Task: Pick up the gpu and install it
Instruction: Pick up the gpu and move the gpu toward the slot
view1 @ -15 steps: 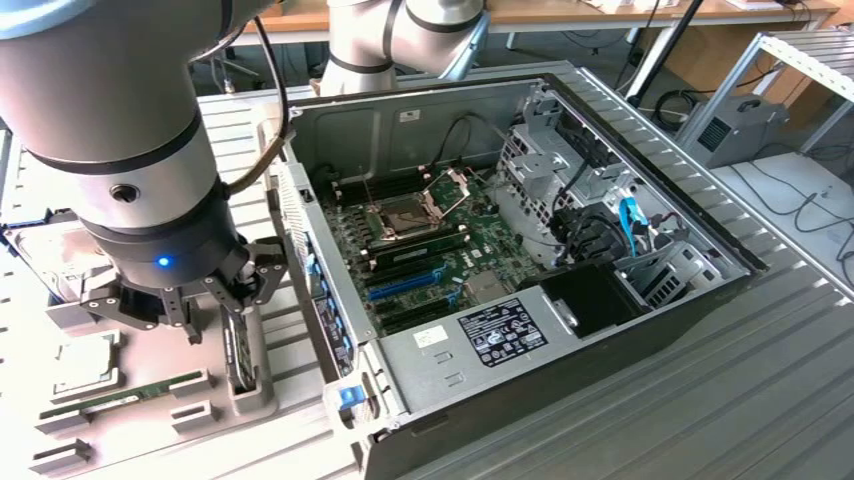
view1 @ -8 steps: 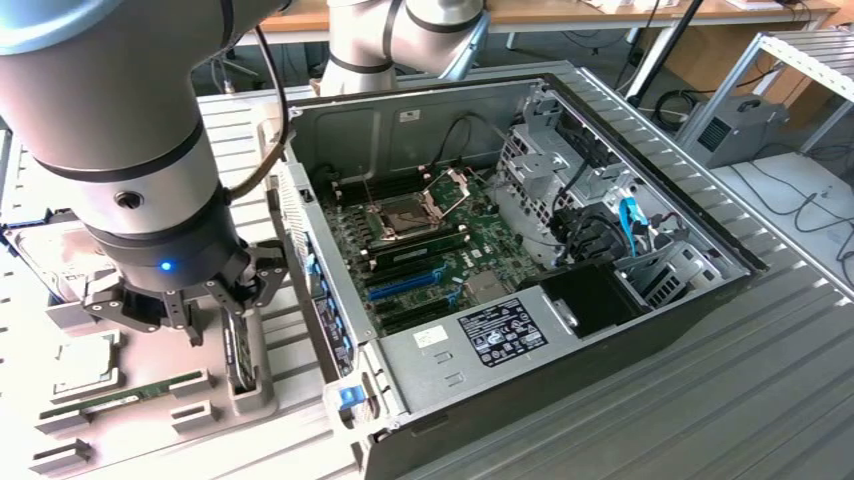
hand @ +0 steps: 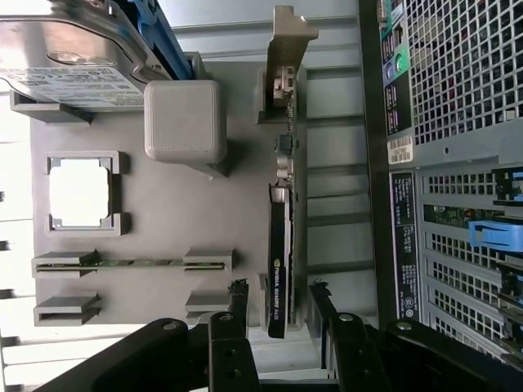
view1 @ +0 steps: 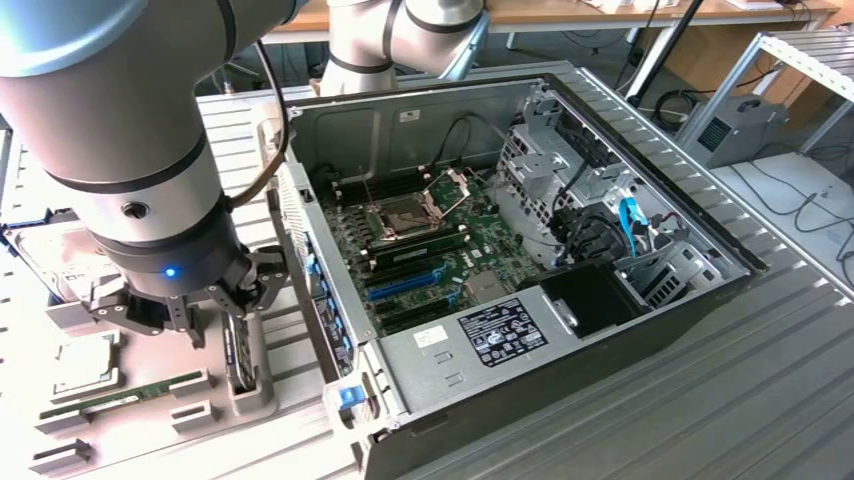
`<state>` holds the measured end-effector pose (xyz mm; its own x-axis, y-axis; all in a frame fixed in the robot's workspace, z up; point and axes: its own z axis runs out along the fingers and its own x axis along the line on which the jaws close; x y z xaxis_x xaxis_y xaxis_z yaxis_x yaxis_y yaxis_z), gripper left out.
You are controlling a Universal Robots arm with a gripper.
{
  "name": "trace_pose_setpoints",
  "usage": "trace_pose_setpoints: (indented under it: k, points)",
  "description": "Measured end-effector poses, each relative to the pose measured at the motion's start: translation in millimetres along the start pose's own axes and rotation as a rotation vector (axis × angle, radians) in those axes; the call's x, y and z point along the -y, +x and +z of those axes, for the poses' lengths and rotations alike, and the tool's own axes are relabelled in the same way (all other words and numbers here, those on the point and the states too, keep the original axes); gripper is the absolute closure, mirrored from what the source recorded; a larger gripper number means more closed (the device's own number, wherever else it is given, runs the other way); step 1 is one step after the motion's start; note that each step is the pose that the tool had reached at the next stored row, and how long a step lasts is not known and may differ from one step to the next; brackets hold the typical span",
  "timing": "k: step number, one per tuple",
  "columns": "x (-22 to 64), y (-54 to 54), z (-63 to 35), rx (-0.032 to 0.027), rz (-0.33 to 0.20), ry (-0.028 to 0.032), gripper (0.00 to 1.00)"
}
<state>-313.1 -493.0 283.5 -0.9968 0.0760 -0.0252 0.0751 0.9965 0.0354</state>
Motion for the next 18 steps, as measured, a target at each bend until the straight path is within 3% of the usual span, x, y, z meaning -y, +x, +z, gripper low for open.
trace_pose_setpoints:
  k: [6, 9, 12, 18]
  points:
    - [-4.2, 0.5, 5.5, 0.0, 0.0, 0.0001, 0.58]
    - [-17.5, 1.2, 9.8, 0.0, 0.0, 0.0, 0.58]
    - [-23.7, 1.0, 11.6, 0.0, 0.0, 0.0, 0.58]
    - [-27.1, -1.1, 17.2, 0.0001, 0.0, 0.0023, 0.58]
